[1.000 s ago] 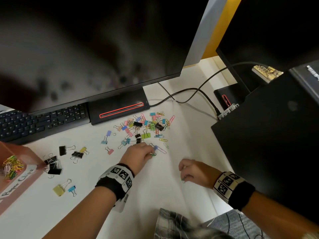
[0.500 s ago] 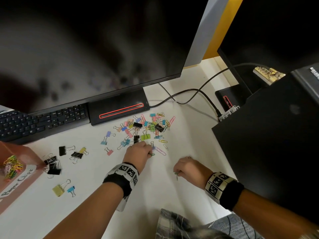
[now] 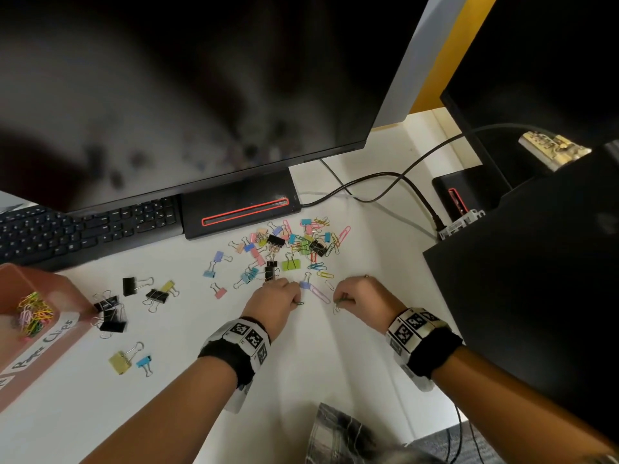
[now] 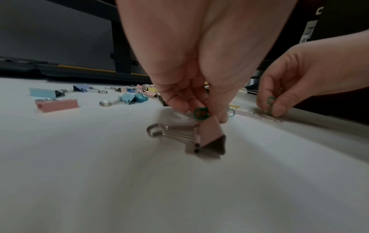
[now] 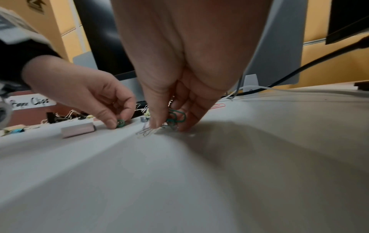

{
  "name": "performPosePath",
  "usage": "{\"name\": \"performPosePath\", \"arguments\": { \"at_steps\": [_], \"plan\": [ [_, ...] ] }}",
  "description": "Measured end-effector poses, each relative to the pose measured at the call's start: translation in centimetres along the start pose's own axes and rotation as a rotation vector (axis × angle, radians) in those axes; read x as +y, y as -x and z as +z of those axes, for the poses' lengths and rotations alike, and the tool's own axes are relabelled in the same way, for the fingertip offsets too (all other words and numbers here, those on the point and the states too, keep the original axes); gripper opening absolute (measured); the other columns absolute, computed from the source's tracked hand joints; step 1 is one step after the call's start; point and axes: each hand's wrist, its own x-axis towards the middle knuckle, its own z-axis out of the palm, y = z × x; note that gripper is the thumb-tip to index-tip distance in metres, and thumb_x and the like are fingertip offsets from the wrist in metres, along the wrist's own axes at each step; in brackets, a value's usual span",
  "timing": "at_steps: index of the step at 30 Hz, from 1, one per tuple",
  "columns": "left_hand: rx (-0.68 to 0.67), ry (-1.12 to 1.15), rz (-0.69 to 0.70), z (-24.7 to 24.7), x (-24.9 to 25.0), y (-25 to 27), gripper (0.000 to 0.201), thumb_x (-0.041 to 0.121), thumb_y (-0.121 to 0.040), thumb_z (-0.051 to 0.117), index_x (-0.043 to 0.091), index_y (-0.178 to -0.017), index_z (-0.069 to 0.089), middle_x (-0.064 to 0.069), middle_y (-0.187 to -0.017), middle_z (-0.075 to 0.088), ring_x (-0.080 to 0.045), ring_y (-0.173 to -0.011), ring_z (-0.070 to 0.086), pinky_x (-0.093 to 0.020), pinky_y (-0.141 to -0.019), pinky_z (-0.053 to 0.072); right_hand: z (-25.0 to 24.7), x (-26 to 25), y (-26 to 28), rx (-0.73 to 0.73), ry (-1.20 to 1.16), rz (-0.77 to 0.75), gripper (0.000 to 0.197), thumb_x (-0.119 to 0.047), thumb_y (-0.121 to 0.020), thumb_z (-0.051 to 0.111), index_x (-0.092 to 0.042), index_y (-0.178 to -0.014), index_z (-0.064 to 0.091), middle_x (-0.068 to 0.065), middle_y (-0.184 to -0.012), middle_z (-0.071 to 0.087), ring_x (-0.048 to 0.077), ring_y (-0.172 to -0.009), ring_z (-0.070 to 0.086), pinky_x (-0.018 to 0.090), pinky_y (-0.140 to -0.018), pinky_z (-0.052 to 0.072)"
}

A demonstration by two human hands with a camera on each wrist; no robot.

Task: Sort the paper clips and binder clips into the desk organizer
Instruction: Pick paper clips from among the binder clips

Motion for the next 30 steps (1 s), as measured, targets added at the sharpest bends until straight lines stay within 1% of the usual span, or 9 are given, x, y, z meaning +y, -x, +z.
{"name": "performPosePath", "arguments": {
  "at_steps": [5,9,11,13,16,19,24,28,30],
  "plan": [
    [0.022,0.083,0.116,0.3,1.8,-0.7,0.035,0.016,-0.090,0.054,0.020,-0.124,0.053,-0.006,-0.103,0.060,-0.020,-0.098,0.053,-0.028,-0.086,0.041,-0.7,-1.0,-1.4,0.096,-0.169,0.082,0.037,-0.007,-0.081,0.066,-0.016,-0.117,0.060,-0.002,-0.083,0.060,0.014,-0.077,0.058,0.026,-0.080,0.051],
    [-0.003,0.055,0.040,0.7,2.3,-1.8,0.029,0.017,-0.088,0.054,0.014,-0.117,0.058,-0.008,-0.106,0.060,-0.025,-0.101,0.055,-0.032,-0.088,0.044,-0.6,-1.9,-3.2,0.020,-0.102,0.112,0.048,-0.005,-0.082,0.064,-0.018,-0.128,0.054,0.004,-0.087,0.059,0.018,-0.080,0.056,0.031,-0.081,0.050],
    [0.024,0.061,0.008,0.8,2.0,-1.9,0.016,0.018,-0.088,0.055,0.014,-0.102,0.061,-0.008,-0.097,0.059,-0.026,-0.095,0.056,-0.034,-0.083,0.046,-0.5,-2.0,-3.9,0.012,-0.054,0.114,0.046,-0.003,-0.081,0.063,-0.015,-0.125,0.056,0.011,-0.094,0.061,0.018,-0.081,0.054,0.031,-0.081,0.050],
    [0.031,0.035,-0.011,0.7,1.7,-1.9,0.011,0.020,-0.089,0.055,0.013,-0.094,0.061,-0.006,-0.090,0.053,-0.026,-0.091,0.055,-0.034,-0.080,0.047,-0.5,-2.1,-4.1,0.029,-0.024,0.119,0.034,-0.004,-0.081,0.064,-0.011,-0.114,0.063,0.015,-0.100,0.062,0.021,-0.082,0.055,0.031,-0.081,0.049],
    [0.020,0.021,-0.034,0.7,1.3,-2.1,0.012,0.019,-0.090,0.054,0.011,-0.096,0.060,0.000,-0.090,0.042,-0.025,-0.090,0.053,-0.036,-0.080,0.047,-0.2,-2.1,-4.3,0.051,0.014,0.126,0.019,-0.008,-0.082,0.065,-0.006,-0.100,0.068,0.016,-0.104,0.057,0.031,-0.090,0.058,0.032,-0.081,0.047],
    [0.006,0.007,-0.044,0.7,0.9,-2.1,0.011,0.018,-0.090,0.053,0.012,-0.097,0.059,-0.002,-0.094,0.046,-0.026,-0.092,0.053,-0.036,-0.080,0.046,-0.3,-2.5,-4.5,0.021,0.045,0.113,0.018,-0.008,-0.085,0.061,-0.002,-0.100,0.068,0.015,-0.111,0.055,0.031,-0.098,0.057,0.027,-0.083,0.040],
    [0.031,-0.030,-0.041,1.2,0.7,-1.7,0.010,0.017,-0.091,0.050,0.013,-0.099,0.055,-0.008,-0.098,0.058,-0.026,-0.092,0.055,-0.038,-0.081,0.047,-0.8,-3.0,-4.6,-0.024,0.124,0.123,0.018,-0.012,-0.088,0.056,-0.006,-0.102,0.065,0.016,-0.104,0.065,0.032,-0.097,0.061,0.035,-0.083,0.050],
    [0.018,-0.043,-0.051,2.0,0.4,-1.5,0.027,0.014,-0.093,0.046,0.014,-0.119,0.051,-0.008,-0.103,0.057,-0.026,-0.097,0.053,-0.034,-0.083,0.046,-0.5,-3.5,-5.1,-0.079,0.225,0.186,0.021,-0.012,-0.089,0.053,-0.007,-0.104,0.066,0.014,-0.105,0.066,0.030,-0.096,0.062,0.037,-0.087,0.052],
    [0.019,-0.025,-0.054,1.8,0.5,-1.5,0.029,0.012,-0.092,0.045,0.012,-0.120,0.051,-0.009,-0.104,0.057,-0.027,-0.098,0.053,-0.034,-0.083,0.045,-0.1,-3.6,-5.1,-0.074,0.270,0.181,0.021,-0.011,-0.090,0.051,-0.005,-0.102,0.067,0.014,-0.105,0.064,0.029,-0.093,0.063,0.036,-0.084,0.053]
  ]
}}
